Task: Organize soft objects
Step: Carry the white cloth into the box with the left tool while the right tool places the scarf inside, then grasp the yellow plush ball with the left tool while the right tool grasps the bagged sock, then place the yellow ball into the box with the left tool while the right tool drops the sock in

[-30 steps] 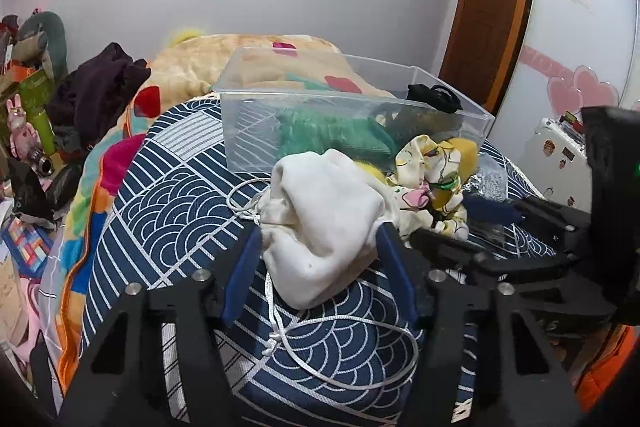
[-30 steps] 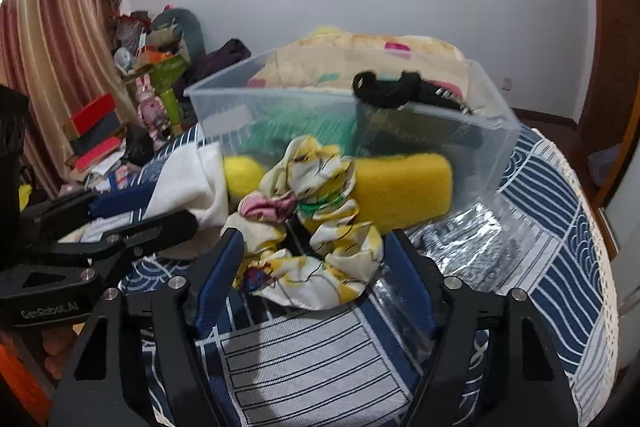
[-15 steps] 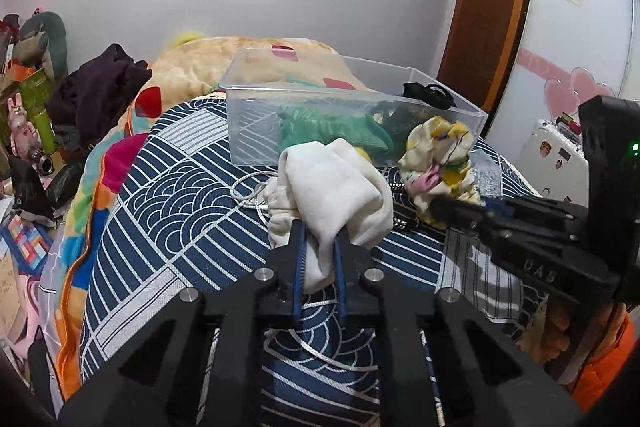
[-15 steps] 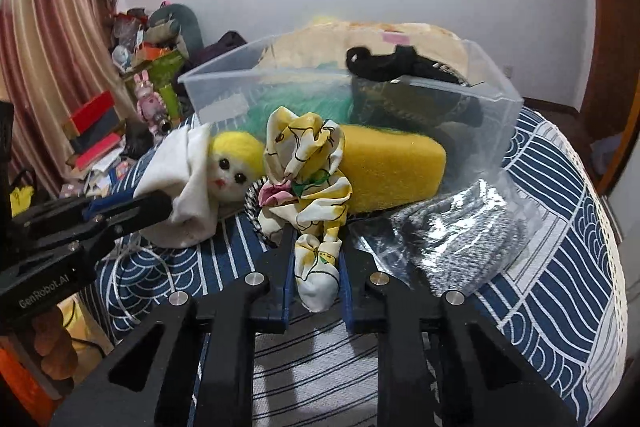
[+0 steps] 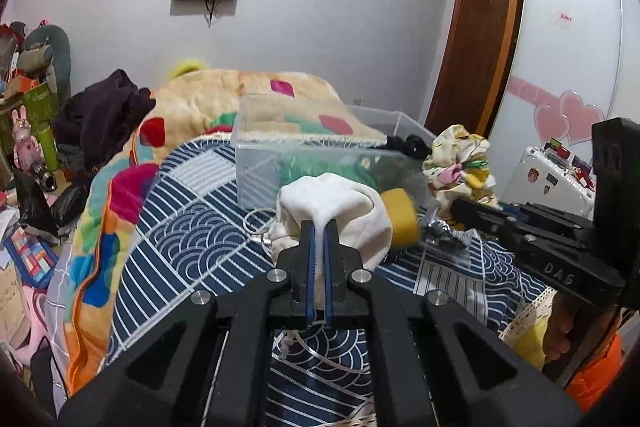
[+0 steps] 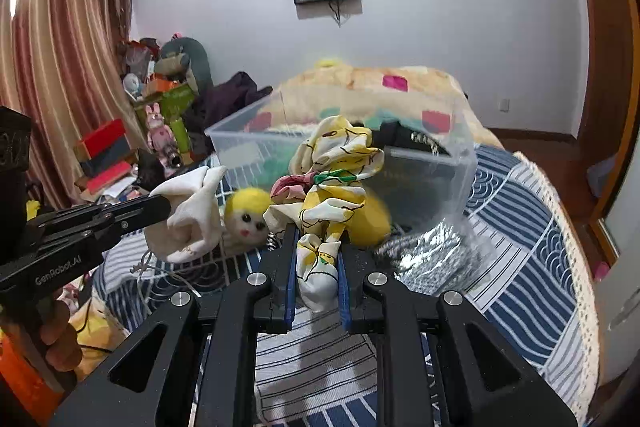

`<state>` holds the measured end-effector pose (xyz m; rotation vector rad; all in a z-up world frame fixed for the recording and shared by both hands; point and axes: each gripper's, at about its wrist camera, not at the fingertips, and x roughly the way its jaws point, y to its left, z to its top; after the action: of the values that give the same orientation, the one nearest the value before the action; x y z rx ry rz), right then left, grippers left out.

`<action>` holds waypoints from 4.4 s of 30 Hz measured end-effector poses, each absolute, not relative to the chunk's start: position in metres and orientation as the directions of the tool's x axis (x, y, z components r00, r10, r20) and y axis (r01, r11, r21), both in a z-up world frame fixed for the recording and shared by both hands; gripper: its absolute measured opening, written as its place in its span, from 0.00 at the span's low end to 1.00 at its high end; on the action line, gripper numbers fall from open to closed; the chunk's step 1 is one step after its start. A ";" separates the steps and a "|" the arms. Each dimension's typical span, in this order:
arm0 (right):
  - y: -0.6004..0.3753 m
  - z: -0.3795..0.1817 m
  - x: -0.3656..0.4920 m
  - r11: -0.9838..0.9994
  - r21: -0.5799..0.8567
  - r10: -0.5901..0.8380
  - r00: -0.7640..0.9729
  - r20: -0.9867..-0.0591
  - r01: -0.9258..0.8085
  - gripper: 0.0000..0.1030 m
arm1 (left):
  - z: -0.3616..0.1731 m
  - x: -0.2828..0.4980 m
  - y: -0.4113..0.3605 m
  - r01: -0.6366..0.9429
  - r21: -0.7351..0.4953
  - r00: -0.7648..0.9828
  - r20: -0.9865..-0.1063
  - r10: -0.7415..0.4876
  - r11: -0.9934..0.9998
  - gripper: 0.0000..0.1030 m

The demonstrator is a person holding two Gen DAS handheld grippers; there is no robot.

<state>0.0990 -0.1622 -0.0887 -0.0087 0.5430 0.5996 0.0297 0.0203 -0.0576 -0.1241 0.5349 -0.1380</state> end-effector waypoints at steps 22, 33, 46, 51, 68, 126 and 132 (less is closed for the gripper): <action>-0.165 -0.036 0.140 0.844 0.156 0.530 0.753 -0.390 -0.513 0.14 | 0.012 0.094 0.020 0.076 -0.099 0.913 -0.392 -0.110 0.992 0.02; -0.129 -0.052 0.178 0.840 0.152 0.523 0.703 -0.481 -0.521 0.14 | -0.002 0.148 0.023 0.040 -0.076 0.887 -0.456 -0.070 0.996 0.02; -0.109 -0.076 0.206 0.849 0.111 0.471 0.645 -0.602 -0.517 0.15 | -0.048 0.191 0.019 0.029 -0.024 0.809 -0.587 -0.038 0.999 0.02; -0.106 -0.081 0.207 0.847 0.107 0.463 0.624 -0.629 -0.521 0.17 | -0.046 0.188 0.012 0.058 -0.025 0.800 -0.597 -0.062 0.998 0.03; -0.137 -0.036 0.167 0.873 0.004 0.430 0.765 -0.479 -0.487 0.55 | -0.004 0.127 0.011 0.095 -0.068 0.863 -0.492 -0.116 0.993 0.27; -0.192 -0.115 0.115 0.894 0.111 0.411 0.695 -0.590 -0.434 0.30 | -0.094 0.074 -0.001 0.083 -0.186 0.782 -0.597 -0.180 0.979 0.34; -0.194 -0.100 0.109 0.889 0.111 0.427 0.721 -0.546 -0.443 0.30 | -0.075 0.061 -0.001 0.082 -0.164 0.818 -0.553 -0.160 0.983 0.34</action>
<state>0.1088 -0.1938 -0.1001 -0.0284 0.5957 0.4812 0.0612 -0.0007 -0.0753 -0.1352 0.6002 -0.1295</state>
